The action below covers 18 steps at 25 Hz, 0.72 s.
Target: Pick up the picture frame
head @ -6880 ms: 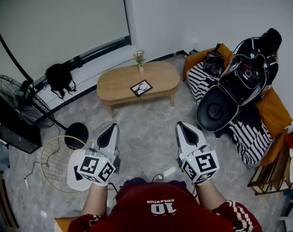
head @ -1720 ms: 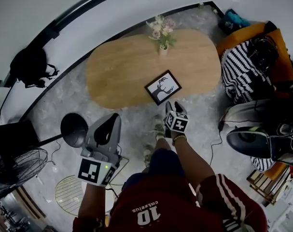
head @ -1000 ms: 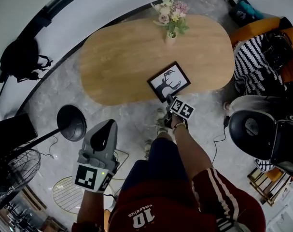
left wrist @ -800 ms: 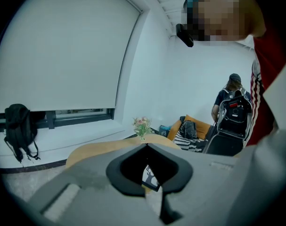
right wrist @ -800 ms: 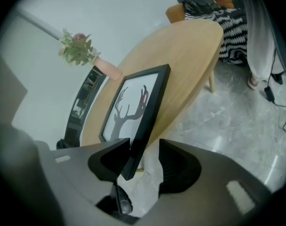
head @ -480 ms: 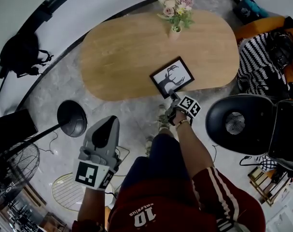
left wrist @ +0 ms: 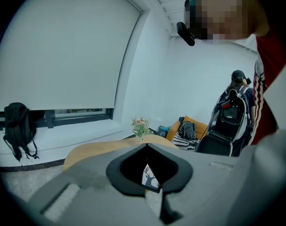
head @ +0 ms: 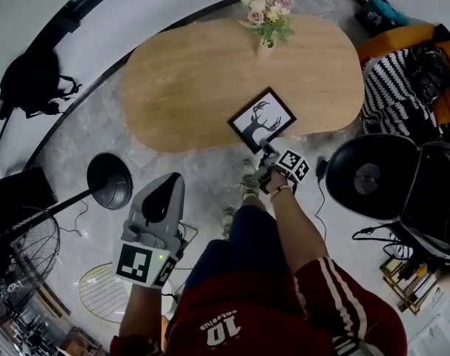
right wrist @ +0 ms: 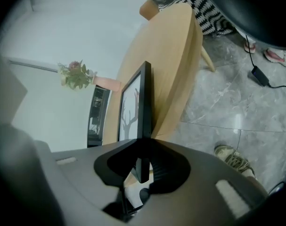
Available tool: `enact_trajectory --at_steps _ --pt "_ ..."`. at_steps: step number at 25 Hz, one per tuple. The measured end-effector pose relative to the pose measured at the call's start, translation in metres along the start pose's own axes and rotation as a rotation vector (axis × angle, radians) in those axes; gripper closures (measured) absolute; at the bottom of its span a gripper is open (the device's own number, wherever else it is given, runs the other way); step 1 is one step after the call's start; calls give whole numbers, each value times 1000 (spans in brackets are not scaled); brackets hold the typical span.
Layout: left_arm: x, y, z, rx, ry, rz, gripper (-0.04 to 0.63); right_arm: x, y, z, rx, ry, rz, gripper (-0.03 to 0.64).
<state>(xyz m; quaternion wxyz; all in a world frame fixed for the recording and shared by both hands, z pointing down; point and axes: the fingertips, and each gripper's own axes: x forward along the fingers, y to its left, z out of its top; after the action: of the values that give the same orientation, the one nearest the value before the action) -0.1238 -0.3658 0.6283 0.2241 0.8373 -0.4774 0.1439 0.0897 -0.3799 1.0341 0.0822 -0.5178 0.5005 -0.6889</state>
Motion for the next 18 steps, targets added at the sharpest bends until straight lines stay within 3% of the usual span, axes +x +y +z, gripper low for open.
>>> enact_trajectory --at_steps 8,18 --pt "-9 -11 13 3 -11 -4 592 -21 21 2 -46 23 55 546" --pt "-31 -25 61 31 -77 -5 592 -66 98 21 -171 8 125 548"
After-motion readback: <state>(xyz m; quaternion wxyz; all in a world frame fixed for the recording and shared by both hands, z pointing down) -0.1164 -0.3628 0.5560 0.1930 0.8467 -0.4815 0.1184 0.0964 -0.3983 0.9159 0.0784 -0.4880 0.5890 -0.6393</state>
